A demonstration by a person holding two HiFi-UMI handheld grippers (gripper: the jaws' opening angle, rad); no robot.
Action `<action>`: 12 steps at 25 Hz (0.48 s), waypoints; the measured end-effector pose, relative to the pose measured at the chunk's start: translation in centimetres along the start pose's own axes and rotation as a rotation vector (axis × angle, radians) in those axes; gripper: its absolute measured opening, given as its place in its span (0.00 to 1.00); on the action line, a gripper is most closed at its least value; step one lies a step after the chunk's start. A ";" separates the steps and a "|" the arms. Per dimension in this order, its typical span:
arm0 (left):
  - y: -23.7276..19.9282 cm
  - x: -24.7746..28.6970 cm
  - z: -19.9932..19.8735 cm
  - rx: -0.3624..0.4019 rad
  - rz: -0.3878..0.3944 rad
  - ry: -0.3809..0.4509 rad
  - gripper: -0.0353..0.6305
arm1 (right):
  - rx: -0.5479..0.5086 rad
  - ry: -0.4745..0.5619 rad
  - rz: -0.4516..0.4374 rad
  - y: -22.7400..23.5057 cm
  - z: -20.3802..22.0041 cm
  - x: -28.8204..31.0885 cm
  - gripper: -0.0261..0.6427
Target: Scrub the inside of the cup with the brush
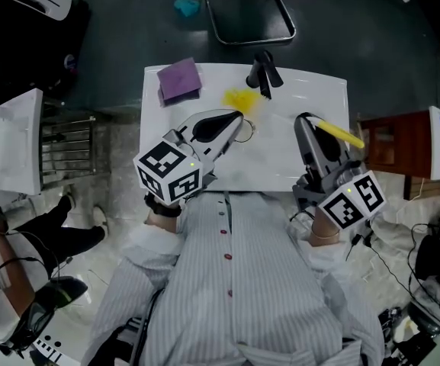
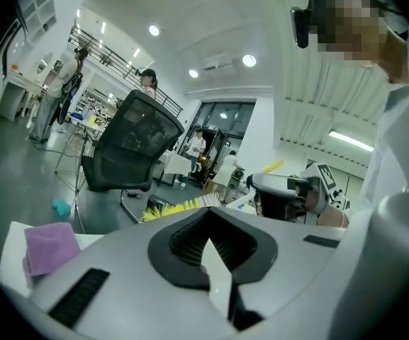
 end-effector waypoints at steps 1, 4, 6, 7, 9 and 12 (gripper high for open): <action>0.1 0.0 -0.1 0.003 0.000 0.002 0.07 | -0.003 -0.001 -0.003 0.0 0.0 0.0 0.12; 0.4 -0.1 -0.3 0.010 0.002 0.011 0.07 | -0.011 -0.003 -0.009 -0.2 0.0 0.0 0.12; 0.5 0.0 -0.5 0.015 0.004 0.014 0.07 | -0.012 -0.003 -0.012 -0.1 -0.1 0.0 0.12; 0.5 0.1 -0.6 0.017 0.005 0.015 0.07 | -0.012 -0.003 -0.013 0.0 -0.1 0.0 0.12; 0.4 0.4 -0.7 0.018 0.008 0.017 0.07 | -0.010 -0.002 -0.016 0.3 -0.1 0.1 0.12; 0.4 0.7 -0.7 0.016 0.012 0.016 0.07 | -0.010 -0.002 -0.017 0.5 -0.1 0.2 0.12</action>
Point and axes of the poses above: the fingertips, and each gripper's own axes: x forward along the fingers, y to its right, z out of its underside, the point moved 10 cm from there along -x, backward along the fingers, and after that the axes turned 4 degrees about -y, right-handed, at the moved point
